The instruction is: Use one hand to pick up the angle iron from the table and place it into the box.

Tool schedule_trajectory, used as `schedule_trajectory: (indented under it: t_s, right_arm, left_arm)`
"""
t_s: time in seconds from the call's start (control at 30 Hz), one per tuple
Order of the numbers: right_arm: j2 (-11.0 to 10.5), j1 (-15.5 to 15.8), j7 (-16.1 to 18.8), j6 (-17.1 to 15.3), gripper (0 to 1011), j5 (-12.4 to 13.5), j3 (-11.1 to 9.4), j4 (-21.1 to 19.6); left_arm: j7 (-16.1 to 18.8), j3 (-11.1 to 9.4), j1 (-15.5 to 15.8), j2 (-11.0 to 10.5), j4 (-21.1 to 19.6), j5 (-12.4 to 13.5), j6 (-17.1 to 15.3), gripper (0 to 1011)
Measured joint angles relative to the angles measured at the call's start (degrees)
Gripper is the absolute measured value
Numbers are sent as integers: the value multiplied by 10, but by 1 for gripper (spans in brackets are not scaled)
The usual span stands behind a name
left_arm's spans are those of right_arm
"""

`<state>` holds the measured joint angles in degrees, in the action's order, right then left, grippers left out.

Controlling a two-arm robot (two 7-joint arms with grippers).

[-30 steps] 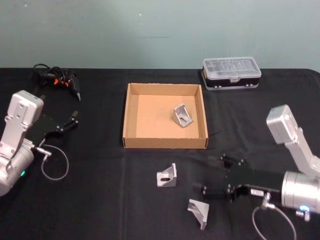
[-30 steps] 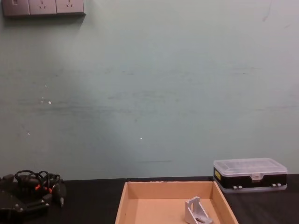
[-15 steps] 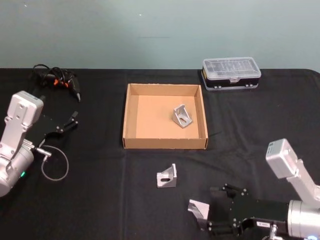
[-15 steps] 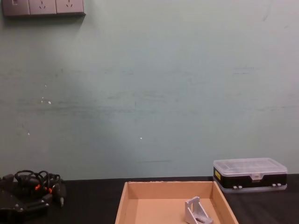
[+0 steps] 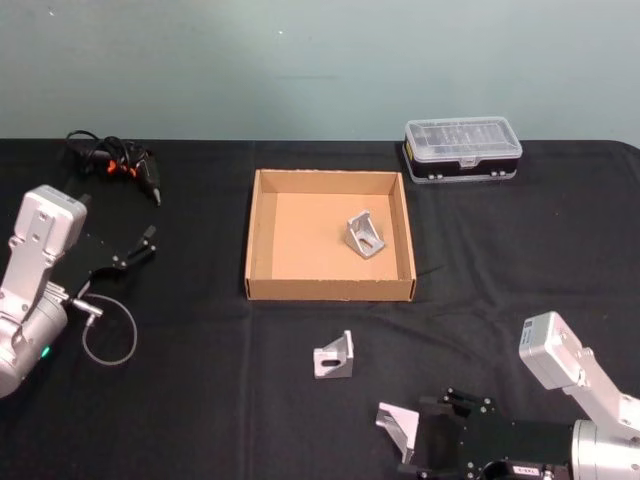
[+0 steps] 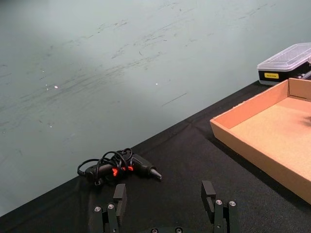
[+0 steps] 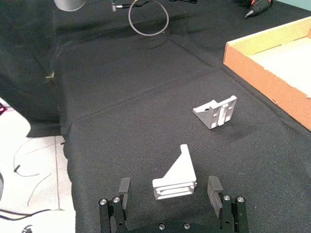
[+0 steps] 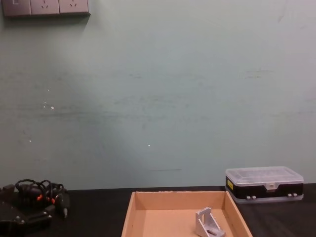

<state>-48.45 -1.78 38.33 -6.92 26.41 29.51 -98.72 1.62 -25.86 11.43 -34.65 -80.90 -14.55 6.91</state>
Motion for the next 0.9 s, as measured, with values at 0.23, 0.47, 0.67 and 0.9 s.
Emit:
schedule_trajectory:
  t_s: [0.23,0.47,0.67,0.9]
  right_arm:
    - [8,-4,4,7,1004,-12,5,9]
    - [10,-6,5,8,1004,-16,6,11]
    - [9,-5,5,8,920,-14,6,10]
    - [8,-4,4,8,735,-13,5,10]
  left_arm:
    - [0,0,0,0,0,0,0,1011]
    - [0,0,0,0,0,0,0,1011]
    - [0,0,0,0,0,0,0,1011]
    - [0,0,0,0,0,0,0,1011]
